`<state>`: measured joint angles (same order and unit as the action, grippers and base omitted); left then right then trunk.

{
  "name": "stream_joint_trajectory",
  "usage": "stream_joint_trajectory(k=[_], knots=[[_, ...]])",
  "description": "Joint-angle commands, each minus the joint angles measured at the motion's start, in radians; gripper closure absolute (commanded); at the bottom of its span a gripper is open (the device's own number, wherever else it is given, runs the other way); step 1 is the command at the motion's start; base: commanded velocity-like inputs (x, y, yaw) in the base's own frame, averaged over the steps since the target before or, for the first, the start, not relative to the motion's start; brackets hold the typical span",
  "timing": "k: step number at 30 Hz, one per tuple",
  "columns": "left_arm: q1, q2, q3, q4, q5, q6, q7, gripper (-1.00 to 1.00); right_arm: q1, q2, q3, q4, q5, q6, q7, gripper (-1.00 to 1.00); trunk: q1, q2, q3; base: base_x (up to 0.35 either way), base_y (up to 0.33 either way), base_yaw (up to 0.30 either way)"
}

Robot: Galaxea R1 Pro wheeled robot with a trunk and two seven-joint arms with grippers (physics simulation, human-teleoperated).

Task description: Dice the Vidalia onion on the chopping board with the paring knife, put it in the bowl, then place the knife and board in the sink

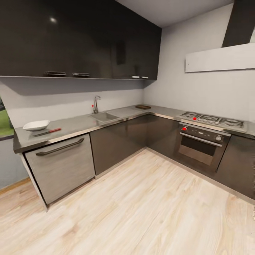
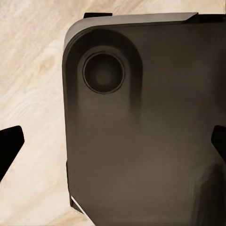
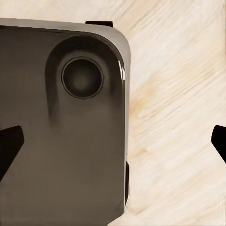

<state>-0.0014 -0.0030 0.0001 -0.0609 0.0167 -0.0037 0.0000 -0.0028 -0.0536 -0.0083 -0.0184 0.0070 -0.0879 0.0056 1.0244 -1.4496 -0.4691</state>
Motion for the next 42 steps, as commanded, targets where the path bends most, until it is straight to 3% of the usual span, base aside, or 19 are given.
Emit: stream_joint_trajectory(k=[1,27,42], knots=[[0.000,0.000,0.000,0.000,0.002,0.000,0.000,-1.00,0.000,0.000,-0.001,0.000,0.001,-0.003,0.001,-1.00,0.001,0.000,-0.001,0.342,0.000,-0.300],[0.000,0.000,0.000,0.000,0.002,0.000,0.000,-1.00,0.000,0.000,-0.001,0.001,0.001,-0.002,-0.001,-1.00,0.001,0.000,-0.001,0.342,0.000,-0.283],[0.000,0.000,0.000,0.000,0.002,0.001,0.000,-1.00,0.000,0.000,-0.001,0.002,0.001,-0.003,-0.001,-1.00,0.001,0.000,-0.001,0.343,0.000,-0.034]])
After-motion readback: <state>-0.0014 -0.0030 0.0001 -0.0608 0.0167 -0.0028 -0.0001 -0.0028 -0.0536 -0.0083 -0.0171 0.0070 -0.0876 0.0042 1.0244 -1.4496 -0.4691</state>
